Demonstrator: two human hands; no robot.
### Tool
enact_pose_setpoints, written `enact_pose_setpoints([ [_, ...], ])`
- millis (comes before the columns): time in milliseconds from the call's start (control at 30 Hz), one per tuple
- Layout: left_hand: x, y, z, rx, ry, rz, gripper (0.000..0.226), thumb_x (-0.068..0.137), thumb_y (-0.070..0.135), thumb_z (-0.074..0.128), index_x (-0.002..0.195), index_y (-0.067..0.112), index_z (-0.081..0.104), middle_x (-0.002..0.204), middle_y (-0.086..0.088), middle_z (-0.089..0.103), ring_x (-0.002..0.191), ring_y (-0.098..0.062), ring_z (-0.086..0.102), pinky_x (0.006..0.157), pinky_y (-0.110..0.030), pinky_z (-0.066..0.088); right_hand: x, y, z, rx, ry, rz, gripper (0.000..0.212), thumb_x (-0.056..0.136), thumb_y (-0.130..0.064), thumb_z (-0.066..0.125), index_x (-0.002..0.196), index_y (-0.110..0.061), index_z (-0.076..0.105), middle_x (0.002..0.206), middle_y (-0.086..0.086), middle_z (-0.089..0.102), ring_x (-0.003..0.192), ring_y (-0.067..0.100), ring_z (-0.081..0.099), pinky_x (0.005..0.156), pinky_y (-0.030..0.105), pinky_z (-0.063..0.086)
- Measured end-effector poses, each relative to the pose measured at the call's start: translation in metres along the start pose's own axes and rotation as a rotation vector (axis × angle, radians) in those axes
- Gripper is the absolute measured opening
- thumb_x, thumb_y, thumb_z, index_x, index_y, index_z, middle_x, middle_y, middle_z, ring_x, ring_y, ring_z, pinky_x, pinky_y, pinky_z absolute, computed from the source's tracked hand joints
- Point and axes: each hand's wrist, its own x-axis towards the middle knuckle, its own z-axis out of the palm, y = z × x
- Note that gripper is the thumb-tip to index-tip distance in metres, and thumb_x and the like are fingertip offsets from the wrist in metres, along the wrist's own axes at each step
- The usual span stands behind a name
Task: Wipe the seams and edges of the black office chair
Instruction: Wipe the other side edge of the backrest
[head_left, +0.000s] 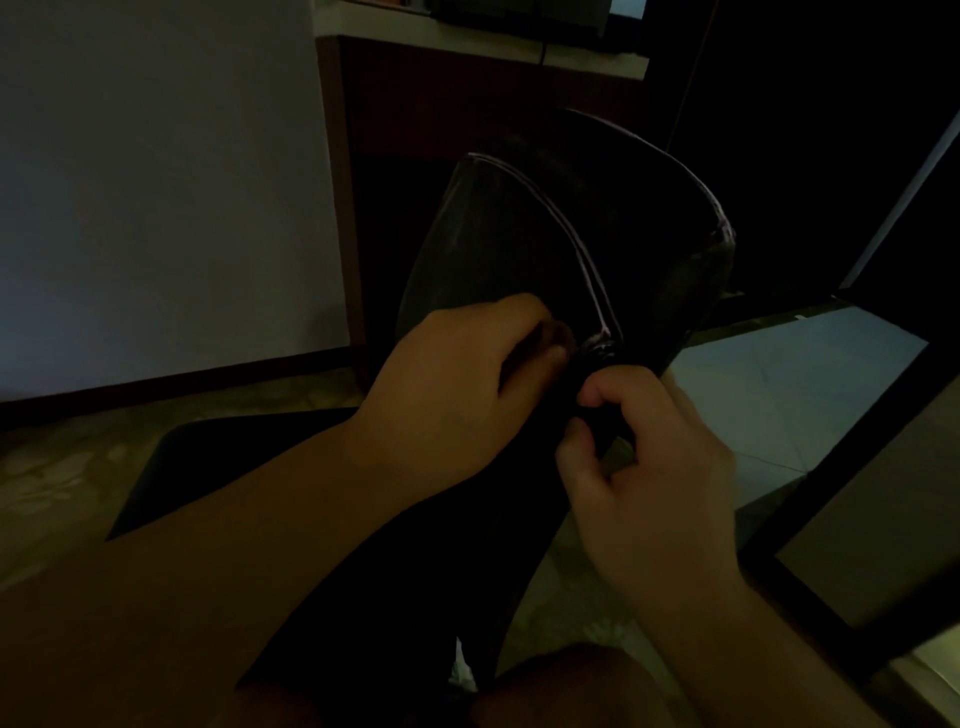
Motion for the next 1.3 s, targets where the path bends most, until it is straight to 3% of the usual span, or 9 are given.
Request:
enact_pose_setpoints([
  [167, 0.0, 0.007, 0.001, 0.014, -0.074, 0.061, 0.021, 0.097, 0.034, 0.053, 0.1, 0.017, 0.066, 0.084, 0.008, 0.065, 0.075, -0.006, 0.06, 0.064, -0.024, 0.044, -0.002, 0.0, -0.001, 0.038, -0.008, 0.011, 0.022, 0.082, 0.001, 0.069, 0.093, -0.015, 0.06, 0.093, -0.002, 0.054, 0.074, 0.0, 0.052, 0.06, 0.002, 0.036],
  [300, 0.002, 0.006, 0.003, -0.038, 0.041, -0.002, 0.022, 0.096, 0.033, 0.053, 0.103, 0.019, 0.068, 0.087, 0.01, 0.067, 0.08, -0.003, 0.061, 0.068, -0.023, 0.047, -0.001, 0.0, 0.001, 0.01, -0.005, 0.007, 0.023, 0.082, 0.0, 0.069, 0.094, -0.017, 0.059, 0.093, -0.003, 0.053, 0.07, -0.002, 0.049, 0.059, 0.001, 0.035],
  [500, 0.006, 0.01, 0.001, -0.012, -0.005, 0.058, 0.02, 0.097, 0.034, 0.054, 0.105, 0.022, 0.067, 0.092, 0.01, 0.068, 0.083, -0.004, 0.063, 0.071, -0.031, 0.05, -0.002, 0.002, -0.001, 0.017, -0.015, 0.001, 0.019, 0.084, -0.003, 0.067, 0.096, -0.016, 0.059, 0.095, -0.003, 0.054, 0.077, 0.002, 0.052, 0.062, 0.003, 0.037],
  [667, 0.009, 0.026, 0.008, 0.001, 0.08, -0.066, 0.027, 0.097, 0.037, 0.049, 0.102, 0.02, 0.069, 0.087, 0.008, 0.068, 0.077, -0.005, 0.063, 0.067, -0.031, 0.05, -0.002, 0.002, 0.001, 0.053, -0.002, -0.019, 0.018, 0.084, -0.005, 0.064, 0.096, -0.017, 0.059, 0.096, -0.004, 0.054, 0.079, 0.001, 0.053, 0.059, 0.006, 0.039],
  [867, 0.012, 0.031, 0.0, -0.013, 0.009, 0.071, 0.022, 0.097, 0.034, 0.052, 0.099, 0.02, 0.068, 0.083, 0.009, 0.065, 0.076, -0.006, 0.06, 0.067, -0.026, 0.047, -0.002, 0.003, 0.001, 0.074, 0.006, -0.026, 0.019, 0.084, -0.006, 0.064, 0.098, -0.018, 0.06, 0.097, -0.004, 0.055, 0.083, 0.0, 0.054, 0.062, 0.005, 0.041],
  [1133, 0.009, 0.015, -0.001, 0.144, 0.038, 0.303, 0.024, 0.097, 0.03, 0.053, 0.106, 0.015, 0.07, 0.087, 0.002, 0.061, 0.075, -0.014, 0.058, 0.062, -0.04, 0.05, -0.005, 0.004, 0.002, 0.06, 0.002, -0.037, 0.018, 0.085, -0.005, 0.064, 0.098, -0.017, 0.06, 0.098, -0.004, 0.054, 0.085, -0.006, 0.052, 0.066, 0.001, 0.037],
  [1233, 0.002, 0.005, 0.003, 0.153, 0.053, 0.311, 0.016, 0.097, 0.025, 0.056, 0.108, 0.02, 0.066, 0.089, 0.004, 0.06, 0.077, -0.011, 0.056, 0.06, -0.036, 0.048, -0.006, 0.005, 0.002, 0.066, -0.01, -0.019, 0.015, 0.087, -0.009, 0.062, 0.099, -0.018, 0.059, 0.099, -0.004, 0.054, 0.081, -0.001, 0.053, 0.062, 0.003, 0.038],
  [1300, -0.01, -0.005, 0.007, 0.112, 0.021, 0.228, 0.016, 0.097, 0.029, 0.052, 0.11, 0.03, 0.06, 0.093, 0.008, 0.061, 0.081, -0.005, 0.055, 0.063, -0.034, 0.05, -0.006, 0.005, 0.003, 0.037, 0.006, -0.014, 0.016, 0.086, -0.009, 0.062, 0.098, -0.019, 0.057, 0.096, -0.003, 0.053, 0.077, -0.001, 0.052, 0.062, 0.001, 0.035],
])
